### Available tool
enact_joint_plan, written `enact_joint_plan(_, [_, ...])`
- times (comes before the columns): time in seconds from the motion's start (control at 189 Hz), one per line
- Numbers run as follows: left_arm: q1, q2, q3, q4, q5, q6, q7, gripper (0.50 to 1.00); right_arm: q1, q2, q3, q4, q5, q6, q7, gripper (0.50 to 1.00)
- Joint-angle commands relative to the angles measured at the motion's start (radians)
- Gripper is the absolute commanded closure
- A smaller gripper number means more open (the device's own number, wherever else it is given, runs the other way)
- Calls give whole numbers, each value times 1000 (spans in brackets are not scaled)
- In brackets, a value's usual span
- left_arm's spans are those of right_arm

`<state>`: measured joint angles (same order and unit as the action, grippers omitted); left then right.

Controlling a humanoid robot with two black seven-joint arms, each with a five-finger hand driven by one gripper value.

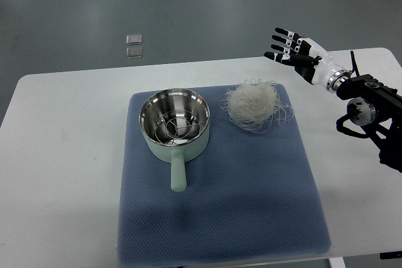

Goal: Put vermicelli into pot with right hand
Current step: 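Move the right hand toward the white vermicelli bundle, then lower the right hand over the vermicelli and close fingers around it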

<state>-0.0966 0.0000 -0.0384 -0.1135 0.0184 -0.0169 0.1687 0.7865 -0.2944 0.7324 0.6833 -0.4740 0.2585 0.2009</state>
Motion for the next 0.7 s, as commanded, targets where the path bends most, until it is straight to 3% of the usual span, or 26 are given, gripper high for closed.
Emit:
enact_joint_plan(0.0, [0,0,0,0,0,0,0,500,17,0,-2,2,-54,30,0,574])
enact_joint_plan(0.238, [2,0,0,2,0,0,0,500,68,-29,-84,38,-232,71,6,574])
enact_joint_plan(0.482, [2,0,0,0,0,0,0,500,192,-71,-307,47,-446,70,98,576])
enact_joint_plan(0.694, [0,0,0,0,0,0,0,500,283,-63,-490,41,-681,56,133,576])
